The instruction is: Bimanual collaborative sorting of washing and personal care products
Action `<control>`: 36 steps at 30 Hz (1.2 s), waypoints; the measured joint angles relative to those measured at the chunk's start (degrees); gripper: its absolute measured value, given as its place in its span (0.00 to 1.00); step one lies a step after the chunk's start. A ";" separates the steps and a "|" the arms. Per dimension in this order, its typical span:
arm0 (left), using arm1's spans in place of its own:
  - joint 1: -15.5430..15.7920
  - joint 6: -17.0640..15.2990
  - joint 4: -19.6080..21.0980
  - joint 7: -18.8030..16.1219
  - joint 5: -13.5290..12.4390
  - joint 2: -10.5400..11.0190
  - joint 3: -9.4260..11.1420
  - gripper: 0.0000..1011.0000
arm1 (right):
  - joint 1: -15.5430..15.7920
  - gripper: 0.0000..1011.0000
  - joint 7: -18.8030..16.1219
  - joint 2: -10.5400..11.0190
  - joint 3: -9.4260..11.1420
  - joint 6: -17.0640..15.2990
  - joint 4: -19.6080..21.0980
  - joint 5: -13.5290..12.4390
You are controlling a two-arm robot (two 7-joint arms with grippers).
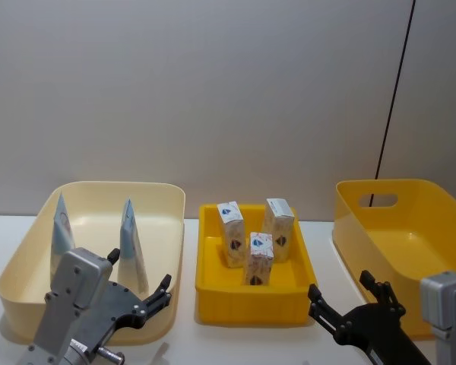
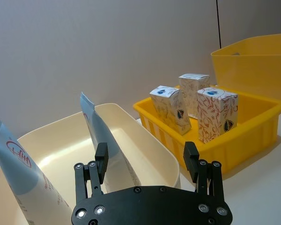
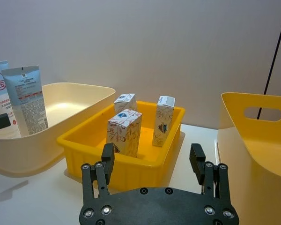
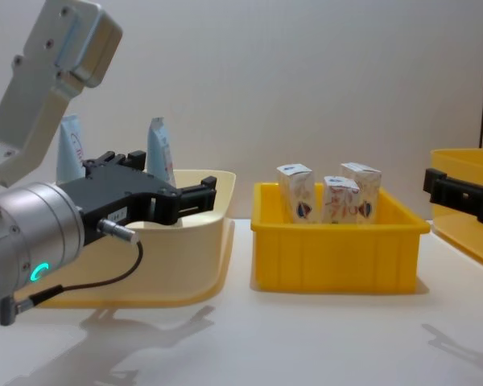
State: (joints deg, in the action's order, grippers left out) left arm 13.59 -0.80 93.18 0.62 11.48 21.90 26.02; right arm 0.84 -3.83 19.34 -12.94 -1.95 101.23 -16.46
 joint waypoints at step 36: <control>0.00 0.00 0.00 0.00 0.00 0.00 0.00 0.99 | 0.00 0.99 0.00 0.00 0.00 0.00 0.00 0.00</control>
State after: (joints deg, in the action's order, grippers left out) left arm 13.59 -0.80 93.17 0.62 11.48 21.90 26.02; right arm 0.84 -3.83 19.33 -12.94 -1.95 101.23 -16.46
